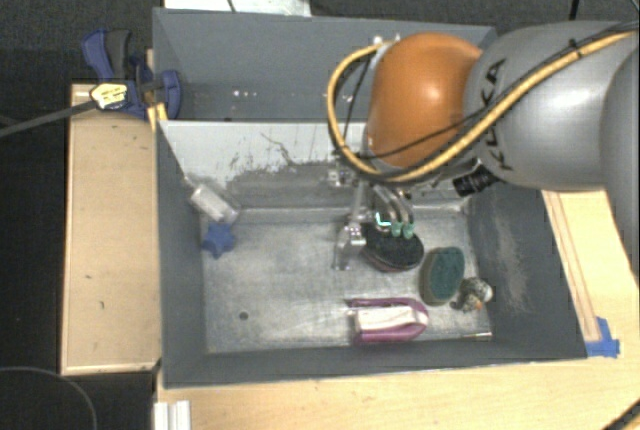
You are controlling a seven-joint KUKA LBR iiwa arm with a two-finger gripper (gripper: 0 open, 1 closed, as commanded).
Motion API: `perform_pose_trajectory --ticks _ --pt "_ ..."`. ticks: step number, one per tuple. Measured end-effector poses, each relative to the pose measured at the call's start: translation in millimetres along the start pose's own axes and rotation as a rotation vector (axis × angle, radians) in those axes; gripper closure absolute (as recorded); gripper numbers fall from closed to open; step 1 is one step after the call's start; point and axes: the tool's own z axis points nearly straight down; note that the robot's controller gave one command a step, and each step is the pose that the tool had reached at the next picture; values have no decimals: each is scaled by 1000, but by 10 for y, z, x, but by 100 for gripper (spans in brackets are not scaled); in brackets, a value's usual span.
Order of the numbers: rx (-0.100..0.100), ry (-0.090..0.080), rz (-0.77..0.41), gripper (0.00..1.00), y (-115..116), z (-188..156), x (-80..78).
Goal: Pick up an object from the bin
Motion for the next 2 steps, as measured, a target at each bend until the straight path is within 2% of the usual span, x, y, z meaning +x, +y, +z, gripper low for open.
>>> perform_pose_trajectory --ticks 1,2 --pt "3 -5 -277 0 -835 771 145" --pt "5 -10 -335 0 -1315 748 -127"
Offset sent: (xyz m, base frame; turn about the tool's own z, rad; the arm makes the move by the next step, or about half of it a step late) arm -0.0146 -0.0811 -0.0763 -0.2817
